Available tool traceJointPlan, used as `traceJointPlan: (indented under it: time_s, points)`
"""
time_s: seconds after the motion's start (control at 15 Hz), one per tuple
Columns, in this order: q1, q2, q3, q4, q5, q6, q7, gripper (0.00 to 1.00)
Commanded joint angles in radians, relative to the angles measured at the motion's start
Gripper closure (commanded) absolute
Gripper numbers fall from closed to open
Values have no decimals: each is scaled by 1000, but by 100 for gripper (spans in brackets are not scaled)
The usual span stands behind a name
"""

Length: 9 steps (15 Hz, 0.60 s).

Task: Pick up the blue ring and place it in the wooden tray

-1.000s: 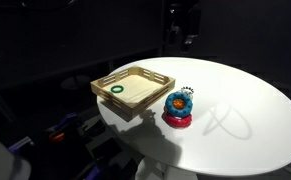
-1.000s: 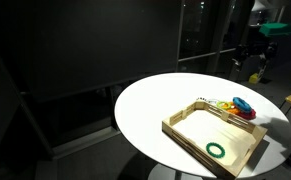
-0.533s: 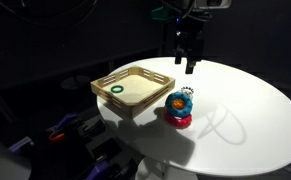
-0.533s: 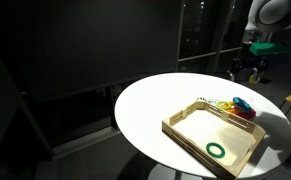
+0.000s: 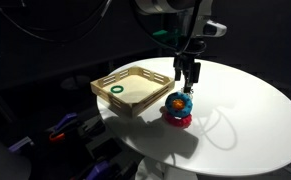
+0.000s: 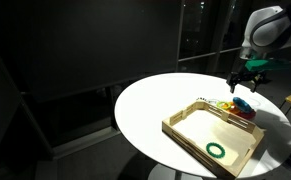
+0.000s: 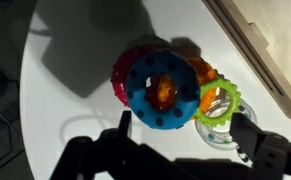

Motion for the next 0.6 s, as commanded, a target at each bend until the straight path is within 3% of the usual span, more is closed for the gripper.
traceJointPlan:
  time_s: [0.0, 0.53]
  points:
    - [25, 20, -20, -6, -6, 22, 34, 0]
    - [59, 76, -31, 11, -10, 20, 58, 0]
